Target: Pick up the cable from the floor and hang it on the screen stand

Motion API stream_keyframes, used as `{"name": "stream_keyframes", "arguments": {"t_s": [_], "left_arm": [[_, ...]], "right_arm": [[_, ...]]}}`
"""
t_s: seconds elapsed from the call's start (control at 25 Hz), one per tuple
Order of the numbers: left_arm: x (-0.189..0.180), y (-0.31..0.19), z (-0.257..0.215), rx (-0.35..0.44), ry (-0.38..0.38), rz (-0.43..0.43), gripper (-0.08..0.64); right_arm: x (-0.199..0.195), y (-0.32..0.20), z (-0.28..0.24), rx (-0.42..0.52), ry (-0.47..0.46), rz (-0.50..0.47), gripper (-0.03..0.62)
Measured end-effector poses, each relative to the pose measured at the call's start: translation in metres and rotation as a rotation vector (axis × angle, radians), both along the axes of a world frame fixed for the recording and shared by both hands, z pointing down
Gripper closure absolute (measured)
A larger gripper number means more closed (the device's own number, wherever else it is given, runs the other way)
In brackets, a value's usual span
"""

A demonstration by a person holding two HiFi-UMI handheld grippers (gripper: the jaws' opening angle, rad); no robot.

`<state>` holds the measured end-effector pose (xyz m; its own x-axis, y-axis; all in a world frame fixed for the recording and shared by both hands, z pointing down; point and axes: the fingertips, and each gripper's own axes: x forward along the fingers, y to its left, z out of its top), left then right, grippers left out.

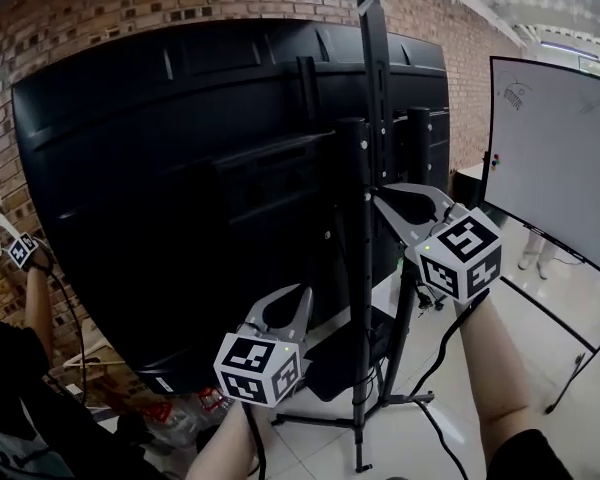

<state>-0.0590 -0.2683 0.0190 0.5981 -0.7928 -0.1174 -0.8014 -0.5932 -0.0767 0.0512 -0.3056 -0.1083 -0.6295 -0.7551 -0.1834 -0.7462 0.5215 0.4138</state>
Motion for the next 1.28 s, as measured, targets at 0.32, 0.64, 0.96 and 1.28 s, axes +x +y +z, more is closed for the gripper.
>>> {"name": "stream_keyframes", "arguments": {"t_s": [0.32, 0.64, 0.96, 1.28], "left_arm": [[0.032, -0.023, -0.068, 0.102, 0.024, 0.027, 0.555], [0.054, -0.033, -0.11, 0.172, 0.008, -0.054, 0.555], [0.05, -0.047, -0.12, 0.173, -0.003, -0.136, 0.555], [0.051, -0.053, -0.12, 0.172, -0.007, -0.16, 0.555]], "right_arm": [[0.001, -0.024, -0.045, 0.044, 0.01, -0.057, 0.561], [0.001, -0.043, -0.099, 0.097, -0.004, -0.154, 0.561], [0.018, -0.083, -0.122, 0.057, -0.054, -0.153, 0.561], [0.03, -0.104, -0.102, 0.03, -0.041, -0.107, 0.565]]}}
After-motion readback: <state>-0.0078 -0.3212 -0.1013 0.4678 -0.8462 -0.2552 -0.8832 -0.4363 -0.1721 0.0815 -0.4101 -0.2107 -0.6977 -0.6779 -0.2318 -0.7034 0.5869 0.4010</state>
